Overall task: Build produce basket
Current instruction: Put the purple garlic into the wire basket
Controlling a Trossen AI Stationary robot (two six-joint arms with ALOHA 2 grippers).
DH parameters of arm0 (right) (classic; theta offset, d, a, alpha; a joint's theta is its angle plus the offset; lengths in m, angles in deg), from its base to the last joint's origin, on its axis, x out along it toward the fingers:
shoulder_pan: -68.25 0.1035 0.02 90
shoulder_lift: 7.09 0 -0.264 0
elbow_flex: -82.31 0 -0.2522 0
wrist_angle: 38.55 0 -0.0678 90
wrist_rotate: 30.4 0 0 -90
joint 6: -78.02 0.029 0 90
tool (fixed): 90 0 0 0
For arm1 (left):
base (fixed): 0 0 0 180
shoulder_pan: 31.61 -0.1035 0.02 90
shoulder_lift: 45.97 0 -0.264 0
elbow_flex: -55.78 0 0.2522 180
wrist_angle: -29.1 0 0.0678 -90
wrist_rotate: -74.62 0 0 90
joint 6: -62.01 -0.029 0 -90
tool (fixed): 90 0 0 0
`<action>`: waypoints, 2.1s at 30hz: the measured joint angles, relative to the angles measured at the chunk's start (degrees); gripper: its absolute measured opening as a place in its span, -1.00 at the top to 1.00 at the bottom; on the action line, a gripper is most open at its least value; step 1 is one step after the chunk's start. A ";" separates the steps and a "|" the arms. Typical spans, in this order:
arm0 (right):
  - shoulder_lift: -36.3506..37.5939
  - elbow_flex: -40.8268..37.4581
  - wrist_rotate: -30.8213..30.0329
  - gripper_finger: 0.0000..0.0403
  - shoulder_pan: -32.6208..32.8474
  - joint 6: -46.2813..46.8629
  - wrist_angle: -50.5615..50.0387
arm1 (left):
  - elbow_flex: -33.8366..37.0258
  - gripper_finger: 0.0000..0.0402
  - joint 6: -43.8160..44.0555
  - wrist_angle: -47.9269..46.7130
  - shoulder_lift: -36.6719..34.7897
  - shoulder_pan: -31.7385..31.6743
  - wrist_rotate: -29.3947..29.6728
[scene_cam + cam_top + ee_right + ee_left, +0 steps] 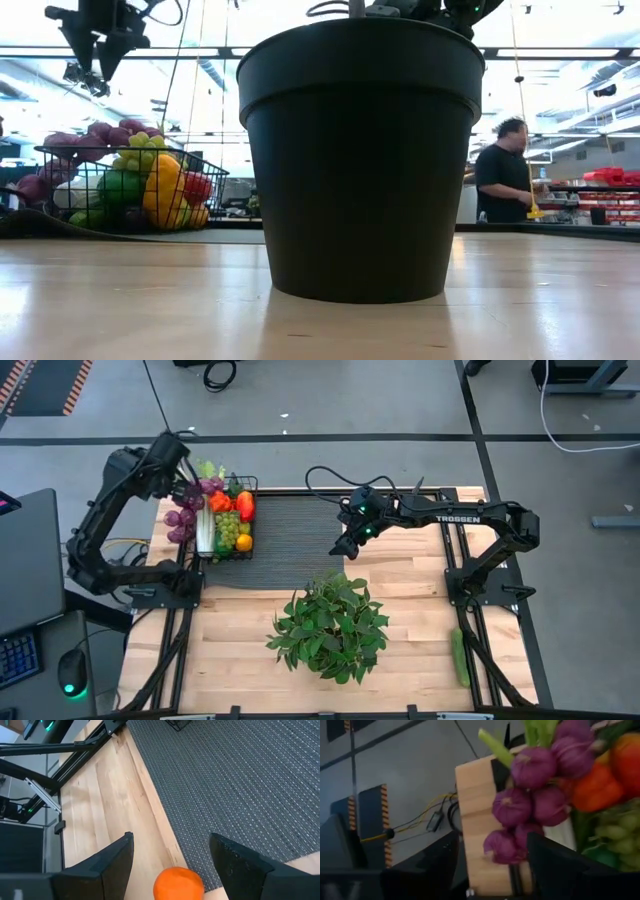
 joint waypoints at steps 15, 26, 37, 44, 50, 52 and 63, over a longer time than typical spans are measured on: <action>0.00 0.00 1.37 -0.31 0.01 -1.81 -0.17 | 12.92 -0.69 -4.70 3.03 1.76 -6.88 -6.88; 0.00 0.00 1.65 -0.31 0.00 -5.13 -0.26 | 12.88 -0.95 -8.90 9.93 3.66 -9.76 -13.33; 0.00 0.00 1.39 -0.31 -0.11 -3.26 -0.34 | 20.03 -0.96 -6.52 14.78 5.92 -10.67 -13.33; -0.02 0.00 1.32 -0.31 -0.13 -1.98 -0.32 | 27.29 -0.96 -2.31 20.45 5.94 -10.64 -13.28; -0.02 0.00 1.32 -0.31 -0.20 0.01 -0.30 | 31.17 -0.93 -1.99 22.05 5.94 -9.05 -12.75; -0.02 0.00 1.32 -0.31 -0.20 -0.03 -0.30 | 30.73 -0.89 -1.97 21.45 5.94 -8.30 -12.83; -0.02 0.00 -0.42 -0.31 -0.59 -1.59 -0.28 | 22.80 -0.46 -0.17 13.41 5.94 -7.82 -13.46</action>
